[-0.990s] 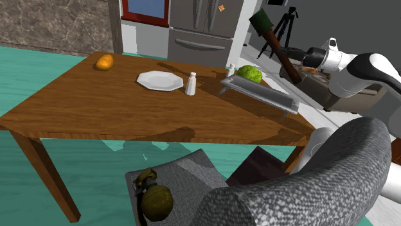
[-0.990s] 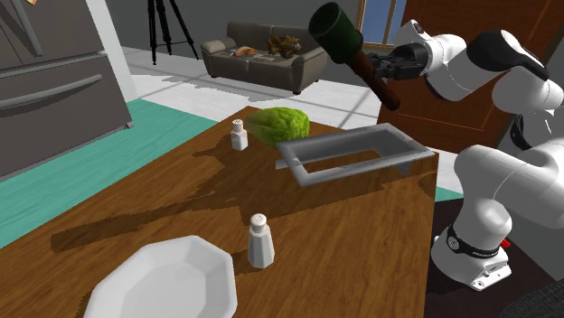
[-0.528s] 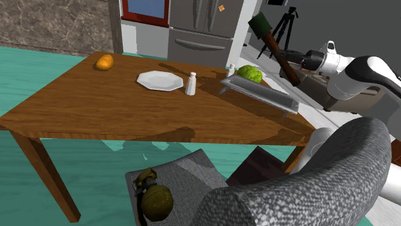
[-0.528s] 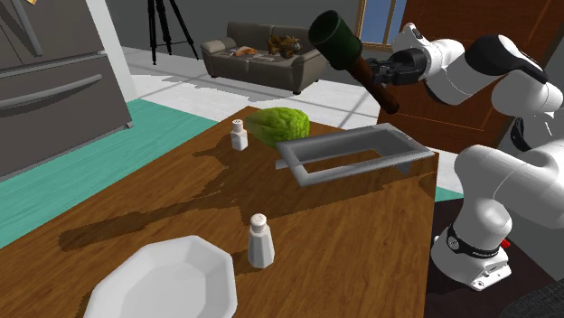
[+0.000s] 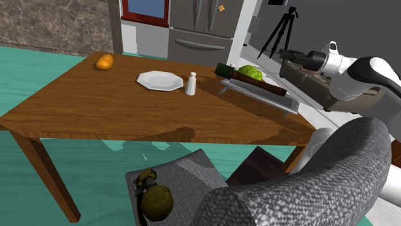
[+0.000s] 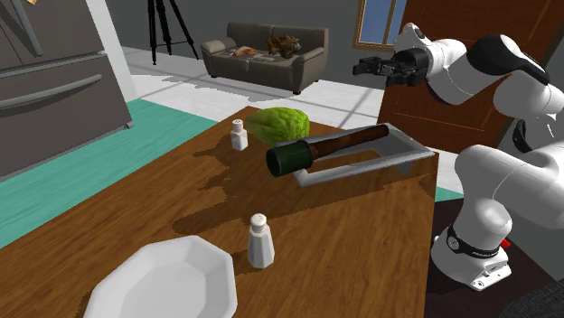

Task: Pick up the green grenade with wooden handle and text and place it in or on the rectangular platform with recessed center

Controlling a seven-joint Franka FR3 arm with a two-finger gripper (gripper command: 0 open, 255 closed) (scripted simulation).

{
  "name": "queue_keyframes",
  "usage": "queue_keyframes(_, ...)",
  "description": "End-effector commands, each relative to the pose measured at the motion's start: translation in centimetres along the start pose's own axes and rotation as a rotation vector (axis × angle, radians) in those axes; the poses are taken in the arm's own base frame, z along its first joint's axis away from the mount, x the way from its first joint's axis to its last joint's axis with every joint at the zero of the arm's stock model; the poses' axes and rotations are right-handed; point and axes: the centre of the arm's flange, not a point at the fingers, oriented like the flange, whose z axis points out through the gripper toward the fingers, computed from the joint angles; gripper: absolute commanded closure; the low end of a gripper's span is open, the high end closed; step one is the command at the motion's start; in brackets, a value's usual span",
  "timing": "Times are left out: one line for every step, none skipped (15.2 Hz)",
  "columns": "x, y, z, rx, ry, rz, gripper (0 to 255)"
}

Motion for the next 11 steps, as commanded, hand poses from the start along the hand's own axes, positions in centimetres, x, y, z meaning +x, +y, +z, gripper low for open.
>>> queue_keyframes(0.0, 0.1, -2.0, 0.001, -0.001, 0.0, 0)
queue_keyframes(0.0, 0.1, -3.3, 0.001, -0.001, 0.0, 0)
queue_keyframes(0.0, 0.1, -4.3, 0.001, -0.001, 0.0, 0)
queue_keyframes(0.0, 0.1, -4.3, 0.001, -0.001, 0.0, 0)
queue_keyframes(0.0, 0.1, -4.3, 0.001, -0.001, 0.0, 0)
queue_keyframes(0.0, 0.1, -4.3, 0.001, -0.001, 0.0, 0)
queue_keyframes(0.0, 0.1, -4.3, 0.001, -0.001, 0.0, 0)
queue_keyframes(0.0, 0.1, -4.3, 0.001, -0.001, 0.0, 0)
queue_keyframes(0.0, 0.1, -4.3, 0.001, -0.001, 0.0, 0)
queue_keyframes(0.0, 0.1, -4.3, 0.001, -0.001, 0.0, 0)
queue_keyframes(0.0, 0.1, -4.3, 0.001, -0.001, 0.0, 0)
